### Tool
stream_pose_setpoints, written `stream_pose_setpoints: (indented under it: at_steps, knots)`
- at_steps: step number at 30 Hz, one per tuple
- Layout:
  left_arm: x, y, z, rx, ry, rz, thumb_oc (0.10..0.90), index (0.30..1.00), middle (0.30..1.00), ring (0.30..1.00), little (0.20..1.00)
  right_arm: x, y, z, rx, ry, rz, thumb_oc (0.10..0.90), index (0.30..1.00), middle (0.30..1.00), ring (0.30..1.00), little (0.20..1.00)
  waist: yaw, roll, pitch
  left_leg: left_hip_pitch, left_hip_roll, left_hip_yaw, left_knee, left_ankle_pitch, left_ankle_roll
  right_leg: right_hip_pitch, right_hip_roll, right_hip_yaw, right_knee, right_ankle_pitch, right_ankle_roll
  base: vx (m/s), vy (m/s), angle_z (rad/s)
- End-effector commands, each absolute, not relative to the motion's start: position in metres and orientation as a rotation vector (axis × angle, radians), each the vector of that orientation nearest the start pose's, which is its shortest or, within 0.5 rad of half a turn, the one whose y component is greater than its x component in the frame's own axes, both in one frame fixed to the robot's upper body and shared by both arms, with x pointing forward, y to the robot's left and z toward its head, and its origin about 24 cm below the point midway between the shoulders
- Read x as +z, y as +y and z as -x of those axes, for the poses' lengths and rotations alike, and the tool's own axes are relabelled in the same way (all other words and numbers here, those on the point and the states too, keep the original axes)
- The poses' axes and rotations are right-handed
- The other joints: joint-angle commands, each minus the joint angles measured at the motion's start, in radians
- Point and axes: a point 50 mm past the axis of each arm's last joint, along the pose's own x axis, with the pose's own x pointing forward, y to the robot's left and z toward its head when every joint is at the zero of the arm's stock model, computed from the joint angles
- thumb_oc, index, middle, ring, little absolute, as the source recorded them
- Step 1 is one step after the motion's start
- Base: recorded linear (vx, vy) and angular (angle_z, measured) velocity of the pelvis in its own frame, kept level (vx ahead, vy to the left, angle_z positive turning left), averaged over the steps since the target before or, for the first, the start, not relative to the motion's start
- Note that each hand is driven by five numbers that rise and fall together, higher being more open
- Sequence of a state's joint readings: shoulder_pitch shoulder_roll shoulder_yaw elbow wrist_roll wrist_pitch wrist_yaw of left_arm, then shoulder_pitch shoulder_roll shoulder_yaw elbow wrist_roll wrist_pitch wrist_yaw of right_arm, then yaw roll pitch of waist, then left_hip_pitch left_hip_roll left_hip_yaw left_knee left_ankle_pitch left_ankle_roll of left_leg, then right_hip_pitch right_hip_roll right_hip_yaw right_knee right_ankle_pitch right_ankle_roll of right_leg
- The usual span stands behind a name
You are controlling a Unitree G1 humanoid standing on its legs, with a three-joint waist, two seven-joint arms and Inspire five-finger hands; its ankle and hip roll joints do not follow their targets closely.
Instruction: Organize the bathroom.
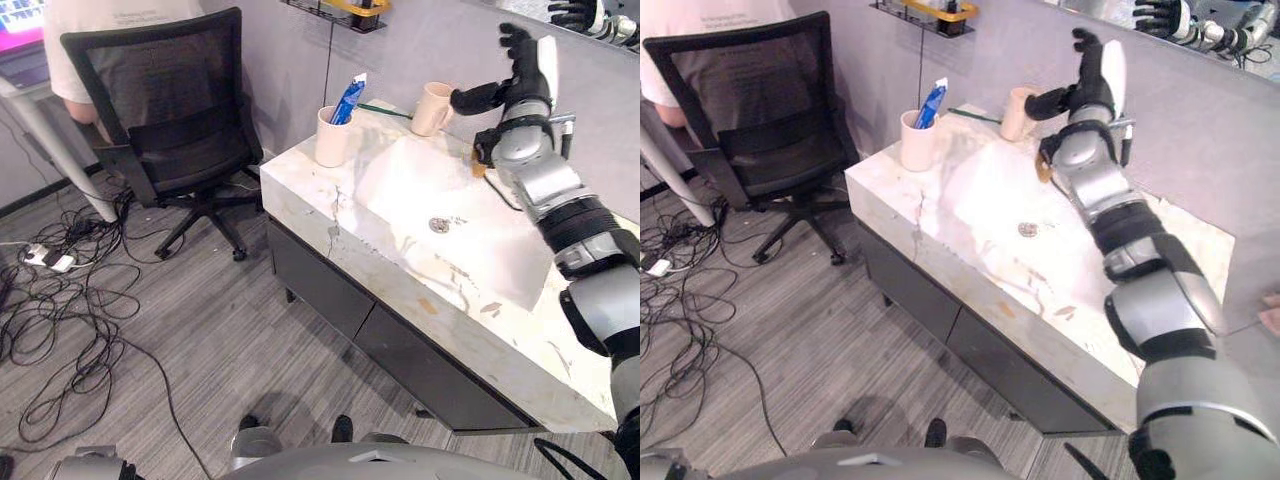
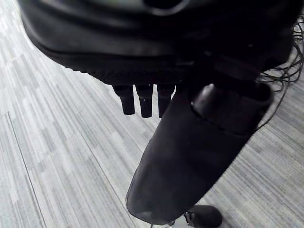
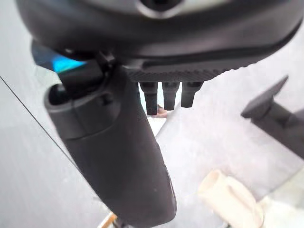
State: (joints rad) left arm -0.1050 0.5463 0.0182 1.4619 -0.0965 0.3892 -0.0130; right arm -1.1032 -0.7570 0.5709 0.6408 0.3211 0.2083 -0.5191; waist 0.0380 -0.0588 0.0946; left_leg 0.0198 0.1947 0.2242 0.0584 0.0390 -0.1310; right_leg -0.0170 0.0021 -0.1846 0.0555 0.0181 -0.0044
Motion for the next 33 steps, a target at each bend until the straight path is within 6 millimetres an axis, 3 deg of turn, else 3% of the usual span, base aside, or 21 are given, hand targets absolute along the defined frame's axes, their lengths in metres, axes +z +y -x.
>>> stream_pose_setpoints:
  at_steps: [1, 4, 8, 9, 11, 14, 16, 18, 20, 22, 26, 30, 31, 32, 33]
  knots:
    - [-0.094, 0.39, -0.016, 0.574, 1.756, -0.405, 0.8, 0.9, 0.9, 0.9, 0.9, 0.333, -0.251, -0.368, -0.708, -0.565, 0.658, 0.8, 0.9, 0.9, 0.9, 0.9, -0.008, -0.052, -0.062, 0.003, 0.024, -0.005, 0.069, -0.047, 0.0, 0.074, -0.054, 0.034, -0.005, -0.102, 0.067, -0.04, 0.046, -0.14]
    - [-0.094, 0.391, -0.017, 0.573, 1.741, -0.391, 0.8, 0.9, 0.9, 0.9, 0.9, 0.346, -0.282, -0.353, -0.86, -0.562, 0.675, 0.8, 0.9, 0.9, 0.9, 0.9, -0.028, -0.051, -0.074, 0.012, 0.017, 0.004, 0.066, -0.05, 0.003, 0.079, -0.048, 0.052, -0.015, -0.103, 0.065, -0.05, 0.039, -0.22]
    - [-0.092, 0.394, -0.023, 0.572, 1.7, -0.353, 0.8, 0.9, 0.9, 0.9, 0.9, 0.358, -0.339, -0.323, -1.109, -0.485, 0.732, 0.8, 0.9, 0.9, 0.9, 0.9, -0.057, -0.054, -0.088, 0.026, 0.01, 0.022, 0.049, -0.054, 0.002, 0.078, -0.04, 0.067, -0.038, -0.097, 0.064, -0.09, 0.012, -0.12]
    - [-0.091, 0.396, -0.024, 0.558, 1.69, -0.35, 0.8, 0.9, 0.9, 0.9, 0.9, 0.356, -0.359, -0.312, -1.182, -0.435, 0.766, 0.8, 0.9, 0.9, 0.9, 0.9, -0.066, -0.052, -0.089, 0.027, 0.009, 0.025, 0.048, -0.052, 0.0, 0.076, -0.036, 0.072, -0.044, -0.094, 0.063, -0.09, 0.0, -0.08]
    - [-0.091, 0.396, -0.025, 0.553, 1.683, -0.346, 0.8, 0.9, 0.9, 0.9, 0.9, 0.351, -0.376, -0.302, -1.252, -0.383, 0.79, 0.8, 0.9, 0.9, 0.9, 0.9, -0.073, -0.053, -0.091, 0.03, 0.007, 0.028, 0.041, -0.053, 0.0, 0.075, -0.033, 0.078, -0.05, -0.092, 0.062, -0.08, 0.005, -0.1]
    - [-0.093, 0.394, -0.023, 0.528, 1.662, -0.347, 0.8, 0.9, 0.9, 0.9, 0.9, 0.329, -0.43, -0.266, -1.447, -0.179, 0.861, 0.8, 0.9, 0.9, 0.9, 0.9, -0.092, -0.049, -0.097, 0.038, 0.004, 0.036, 0.027, -0.045, -0.002, 0.075, -0.023, 0.096, -0.072, -0.082, 0.058, -0.08, 0.009, -0.13]
    - [-0.093, 0.395, -0.022, 0.524, 1.652, -0.344, 0.8, 0.9, 0.9, 0.9, 0.9, 0.314, -0.455, -0.245, -1.527, -0.056, 0.878, 0.8, 0.9, 0.9, 0.9, 0.9, -0.1, -0.048, -0.099, 0.041, 0.004, 0.041, 0.027, -0.041, -0.005, 0.074, -0.018, 0.105, -0.081, -0.078, 0.056, -0.05, 0.001, -0.16]
    - [-0.093, 0.396, -0.022, 0.519, 1.644, -0.34, 0.8, 0.9, 0.9, 0.9, 0.9, 0.305, -0.465, -0.234, -1.561, 0.004, 0.871, 0.8, 0.9, 0.9, 0.9, 0.9, -0.103, -0.049, -0.1, 0.044, 0.005, 0.044, 0.026, -0.041, -0.007, 0.073, -0.016, 0.109, -0.084, -0.076, 0.055, -0.05, -0.003, -0.09]
    - [-0.093, 0.397, -0.023, 0.515, 1.629, -0.339, 0.8, 0.9, 0.9, 0.9, 0.9, 0.282, -0.489, -0.207, -1.657, 0.159, 0.847, 0.8, 0.9, 0.9, 0.9, 0.9, -0.111, -0.051, -0.1, 0.048, 0.008, 0.053, 0.021, -0.04, -0.011, 0.068, -0.011, 0.113, -0.091, -0.073, 0.053, -0.08, -0.007, -0.16]
    - [-0.092, 0.398, -0.024, 0.513, 1.625, -0.344, 0.8, 0.9, 0.9, 0.9, 0.9, 0.272, -0.497, -0.194, -1.693, 0.209, 0.84, 0.8, 0.9, 0.9, 0.9, 0.9, -0.111, -0.055, -0.101, 0.05, 0.008, 0.057, 0.017, -0.04, -0.013, 0.065, -0.009, 0.116, -0.093, -0.07, 0.052, -0.06, -0.003, -0.13]
    - [-0.097, 0.393, -0.022, 0.494, 1.597, -0.328, 0.8, 0.9, 0.9, 0.9, 0.9, 0.216, -0.525, -0.137, -1.792, 0.473, 0.697, 0.8, 0.9, 0.9, 0.9, 0.9, -0.132, -0.048, -0.102, 0.063, 0.01, 0.065, 0.0, -0.031, -0.018, 0.059, -0.002, 0.126, -0.104, -0.063, 0.048, -0.08, 0.009, -0.06]
    - [-0.101, 0.387, -0.025, 0.488, 1.573, -0.293, 0.8, 0.9, 0.9, 0.9, 0.9, 0.144, -0.532, -0.084, -1.764, 0.734, 0.577, 0.8, 0.9, 0.9, 0.9, 0.9, -0.129, -0.044, -0.104, 0.067, 0.006, 0.055, -0.002, -0.018, -0.016, 0.057, 0.007, 0.145, -0.107, -0.06, 0.044, -0.05, 0.019, -0.02]
    - [-0.101, 0.386, -0.026, 0.485, 1.57, -0.292, 0.8, 0.9, 0.9, 0.9, 0.9, 0.136, -0.532, -0.079, -1.755, 0.753, 0.574, 0.8, 0.9, 0.9, 0.9, 0.9, -0.129, -0.043, -0.104, 0.068, 0.005, 0.054, -0.002, -0.018, -0.016, 0.058, 0.007, 0.146, -0.108, -0.06, 0.044, -0.03, 0.009, -0.05]
    - [-0.103, 0.384, -0.031, 0.468, 1.559, -0.284, 0.8, 0.9, 0.9, 0.9, 0.9, 0.101, -0.525, -0.06, -1.72, 0.87, 0.49, 0.8, 0.9, 0.9, 0.9, 0.9, -0.128, -0.04, -0.104, 0.069, 0.005, 0.052, -0.001, -0.014, -0.018, 0.06, 0.01, 0.149, -0.11, -0.06, 0.042, -0.03, 0.003, -0.07]
    - [-0.104, 0.383, -0.032, 0.463, 1.558, -0.284, 0.8, 0.9, 0.9, 0.9, 0.9, 0.088, -0.521, -0.053, -1.711, 0.907, 0.473, 0.8, 0.9, 0.9, 0.9, 0.9, -0.127, -0.039, -0.104, 0.069, 0.006, 0.05, 0.0, -0.01, -0.02, 0.061, 0.011, 0.15, -0.112, -0.06, 0.041, -0.04, 0.0, -0.05]
